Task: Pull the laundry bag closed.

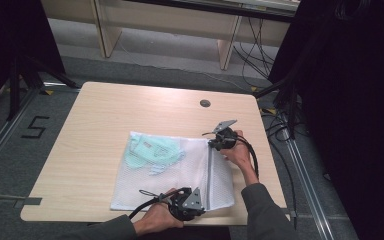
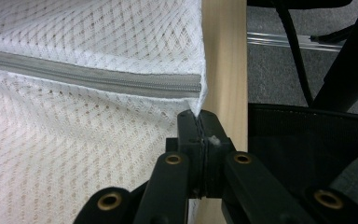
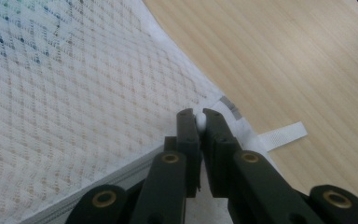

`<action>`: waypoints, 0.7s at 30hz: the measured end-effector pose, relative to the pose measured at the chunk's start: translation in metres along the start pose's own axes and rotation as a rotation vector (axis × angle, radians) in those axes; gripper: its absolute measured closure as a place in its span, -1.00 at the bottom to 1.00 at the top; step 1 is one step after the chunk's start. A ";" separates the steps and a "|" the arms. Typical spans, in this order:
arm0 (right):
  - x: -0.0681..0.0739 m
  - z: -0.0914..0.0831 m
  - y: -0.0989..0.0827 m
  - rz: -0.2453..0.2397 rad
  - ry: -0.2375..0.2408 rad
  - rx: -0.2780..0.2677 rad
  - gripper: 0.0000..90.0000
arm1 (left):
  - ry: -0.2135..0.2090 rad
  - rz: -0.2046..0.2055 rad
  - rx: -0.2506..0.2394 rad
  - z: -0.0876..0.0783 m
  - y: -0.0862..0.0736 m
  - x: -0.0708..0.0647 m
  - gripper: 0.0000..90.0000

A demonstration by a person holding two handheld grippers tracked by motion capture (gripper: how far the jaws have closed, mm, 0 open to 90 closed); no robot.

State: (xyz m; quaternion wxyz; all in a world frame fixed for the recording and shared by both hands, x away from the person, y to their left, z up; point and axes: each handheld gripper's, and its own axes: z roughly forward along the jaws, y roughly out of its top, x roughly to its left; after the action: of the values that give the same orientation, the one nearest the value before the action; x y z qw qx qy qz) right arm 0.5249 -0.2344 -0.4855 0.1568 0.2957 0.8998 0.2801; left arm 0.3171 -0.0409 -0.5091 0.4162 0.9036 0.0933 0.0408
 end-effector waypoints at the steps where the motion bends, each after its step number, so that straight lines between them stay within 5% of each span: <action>1: 0.001 0.000 0.000 0.010 0.001 -0.003 0.93 | -0.001 0.003 0.002 0.000 0.000 0.001 0.98; 9: 0.002 0.002 0.003 -0.015 -0.001 -0.011 0.92 | -0.006 -0.021 -0.008 -0.002 0.001 0.003 0.97; 16: 0.002 0.006 0.004 -0.005 -0.002 -0.001 0.92 | 0.004 0.013 0.004 0.000 0.001 0.006 0.95; 21: 0.002 0.004 0.005 0.013 -0.009 -0.012 0.87 | -0.006 -0.039 -0.013 -0.002 0.003 0.009 0.84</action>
State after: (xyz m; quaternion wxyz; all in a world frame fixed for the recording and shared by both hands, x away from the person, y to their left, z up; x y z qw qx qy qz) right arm 0.5271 -0.2277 -0.4861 0.1608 0.3021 0.8953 0.2851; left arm 0.3258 -0.0395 -0.5056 0.4229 0.8990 0.1093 0.0303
